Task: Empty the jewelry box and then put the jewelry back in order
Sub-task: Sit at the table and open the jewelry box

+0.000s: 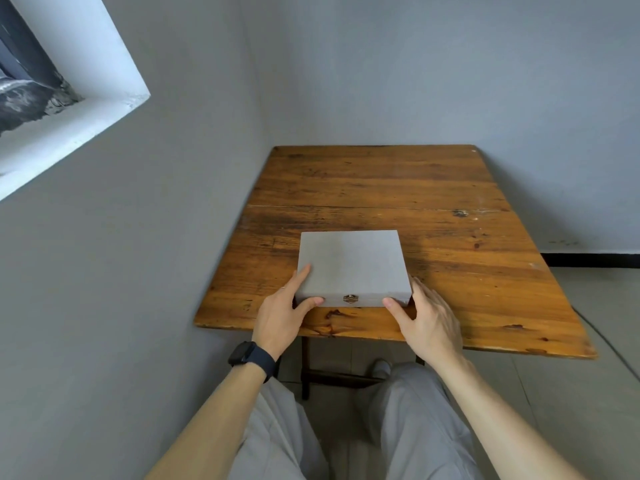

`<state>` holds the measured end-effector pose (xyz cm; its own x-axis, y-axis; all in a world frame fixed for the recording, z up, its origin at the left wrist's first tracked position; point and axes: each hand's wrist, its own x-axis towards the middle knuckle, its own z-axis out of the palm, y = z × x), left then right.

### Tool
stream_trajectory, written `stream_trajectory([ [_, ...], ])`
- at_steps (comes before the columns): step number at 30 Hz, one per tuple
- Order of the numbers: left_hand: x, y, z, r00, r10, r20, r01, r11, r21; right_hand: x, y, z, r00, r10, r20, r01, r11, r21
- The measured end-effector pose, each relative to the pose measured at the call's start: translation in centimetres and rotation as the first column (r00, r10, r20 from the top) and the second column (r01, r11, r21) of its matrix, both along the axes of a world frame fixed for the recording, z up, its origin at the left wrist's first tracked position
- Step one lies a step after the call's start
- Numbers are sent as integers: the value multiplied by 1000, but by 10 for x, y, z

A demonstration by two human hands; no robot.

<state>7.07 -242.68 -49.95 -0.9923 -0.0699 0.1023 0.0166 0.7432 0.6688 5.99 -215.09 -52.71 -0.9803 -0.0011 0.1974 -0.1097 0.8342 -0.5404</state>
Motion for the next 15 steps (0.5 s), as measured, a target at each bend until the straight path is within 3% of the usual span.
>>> stream_trajectory([
  [4, -11, -10, 13, 999, -49, 19, 52, 959, -280, 0, -1, 0, 1000, -14, -11, 14, 1000, 3],
  [9, -25, -17, 44, 995, -81, -54, 48, 890, -454, 0, -1, 3, 1000, -4, -18, 3, 1000, -30],
  [15, -67, -15, 94, 990, 11, -143, -56, 949, -310, 0, -4, 5, 999, -14, -50, 10, 997, -78],
])
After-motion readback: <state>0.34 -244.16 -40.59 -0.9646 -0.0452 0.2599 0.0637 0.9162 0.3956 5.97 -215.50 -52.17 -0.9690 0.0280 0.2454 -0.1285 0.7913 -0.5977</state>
